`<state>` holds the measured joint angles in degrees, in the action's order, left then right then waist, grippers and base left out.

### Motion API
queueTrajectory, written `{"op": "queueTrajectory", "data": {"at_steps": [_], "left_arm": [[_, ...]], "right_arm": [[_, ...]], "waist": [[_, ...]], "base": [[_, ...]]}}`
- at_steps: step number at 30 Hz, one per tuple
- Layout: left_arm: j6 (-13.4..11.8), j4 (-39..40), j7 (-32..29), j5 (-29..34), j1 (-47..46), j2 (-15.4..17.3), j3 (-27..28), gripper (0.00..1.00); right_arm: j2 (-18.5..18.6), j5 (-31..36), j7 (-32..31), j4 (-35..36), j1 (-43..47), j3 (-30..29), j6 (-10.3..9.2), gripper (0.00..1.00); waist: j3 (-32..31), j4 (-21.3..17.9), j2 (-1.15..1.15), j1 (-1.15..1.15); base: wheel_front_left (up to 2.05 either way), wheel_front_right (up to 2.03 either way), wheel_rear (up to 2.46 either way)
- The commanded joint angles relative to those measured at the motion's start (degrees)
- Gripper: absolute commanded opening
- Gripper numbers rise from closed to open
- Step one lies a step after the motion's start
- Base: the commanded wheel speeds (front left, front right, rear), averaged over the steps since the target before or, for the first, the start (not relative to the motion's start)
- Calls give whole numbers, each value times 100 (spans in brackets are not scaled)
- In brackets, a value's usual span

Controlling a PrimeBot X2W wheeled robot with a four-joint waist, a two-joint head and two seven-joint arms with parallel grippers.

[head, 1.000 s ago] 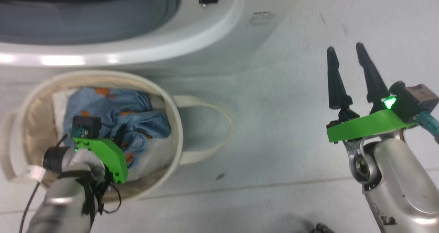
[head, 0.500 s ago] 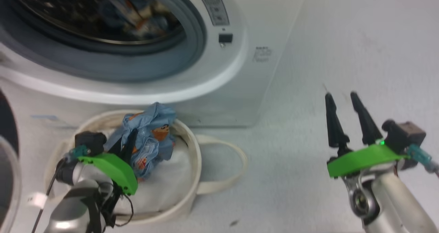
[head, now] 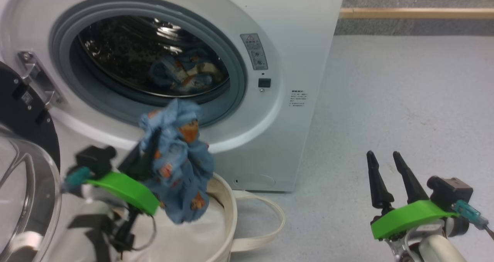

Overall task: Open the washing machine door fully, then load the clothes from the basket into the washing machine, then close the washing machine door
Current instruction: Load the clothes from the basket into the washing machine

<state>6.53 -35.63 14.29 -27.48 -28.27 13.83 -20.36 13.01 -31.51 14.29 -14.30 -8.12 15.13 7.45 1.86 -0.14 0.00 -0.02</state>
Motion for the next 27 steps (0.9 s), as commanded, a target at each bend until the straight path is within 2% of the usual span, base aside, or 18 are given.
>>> {"op": "queueTrajectory", "data": {"at_steps": [1,9,13,19,27], "left_arm": [[-40,351,18,-36,-350,338,329,0],[-153,1086,-394,-146,-584,769,555,0],[-170,1127,-504,-188,-667,797,558,0],[-215,628,-303,-160,-852,721,568,0],[-152,-770,-16,-111,-1502,491,563,0]], "right_arm": [[67,-41,71,183,-60,76,3,100],[83,-44,71,223,-2,92,3,100],[72,-29,71,246,-29,72,3,100],[90,-6,71,268,-60,94,3,100],[254,42,71,313,-122,103,3,100]], "waist": [[-66,-28,0,2],[-15,-185,0,2],[116,-216,0,2],[261,-239,0,2],[470,-399,0,2]], "base": [[0,0,0],[0,0,0],[0,0,0],[0,0,0],[0,0,0]]}}
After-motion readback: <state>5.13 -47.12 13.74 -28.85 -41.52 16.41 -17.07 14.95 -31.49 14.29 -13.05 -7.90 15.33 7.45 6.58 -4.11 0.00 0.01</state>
